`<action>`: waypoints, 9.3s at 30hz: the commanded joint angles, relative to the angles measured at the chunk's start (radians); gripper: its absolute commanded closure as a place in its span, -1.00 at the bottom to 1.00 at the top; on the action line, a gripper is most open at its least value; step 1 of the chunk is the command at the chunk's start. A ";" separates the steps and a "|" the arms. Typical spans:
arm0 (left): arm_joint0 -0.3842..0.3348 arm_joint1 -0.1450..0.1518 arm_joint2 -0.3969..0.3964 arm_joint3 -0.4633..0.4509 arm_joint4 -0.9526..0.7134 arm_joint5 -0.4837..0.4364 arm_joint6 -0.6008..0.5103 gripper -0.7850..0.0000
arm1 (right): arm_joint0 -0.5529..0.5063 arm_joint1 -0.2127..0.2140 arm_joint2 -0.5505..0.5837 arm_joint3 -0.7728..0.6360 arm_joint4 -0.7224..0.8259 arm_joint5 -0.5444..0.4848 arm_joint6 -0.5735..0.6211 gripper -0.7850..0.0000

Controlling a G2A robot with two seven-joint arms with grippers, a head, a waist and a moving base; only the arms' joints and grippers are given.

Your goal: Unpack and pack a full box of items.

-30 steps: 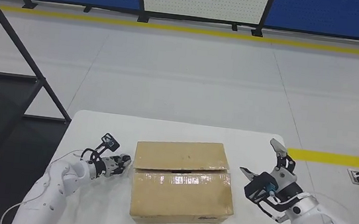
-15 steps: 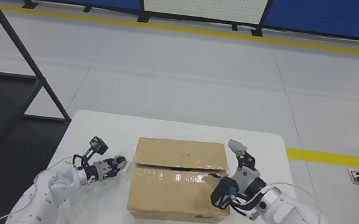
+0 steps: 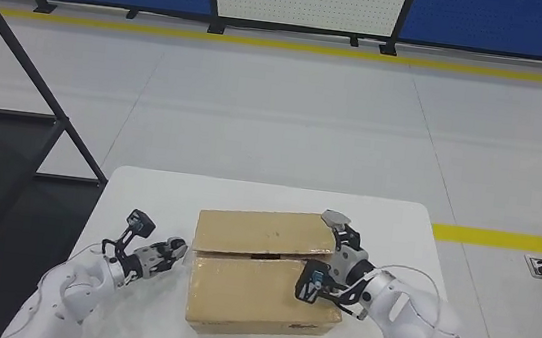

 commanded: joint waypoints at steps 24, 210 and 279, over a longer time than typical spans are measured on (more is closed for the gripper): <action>0.092 0.046 -0.084 -0.093 -0.103 0.007 -0.015 1.00 | 0.041 -0.024 -0.021 0.070 -0.046 -0.009 0.064 -1.00; 0.305 0.254 -0.354 0.072 -1.603 0.908 -0.983 -1.00 | 0.168 -0.123 -0.043 0.244 -0.110 -0.085 -0.014 -1.00; 0.426 0.220 -0.339 -0.135 -1.822 0.563 -1.130 -1.00 | -0.024 0.034 0.201 0.128 -0.343 -0.400 -0.608 -1.00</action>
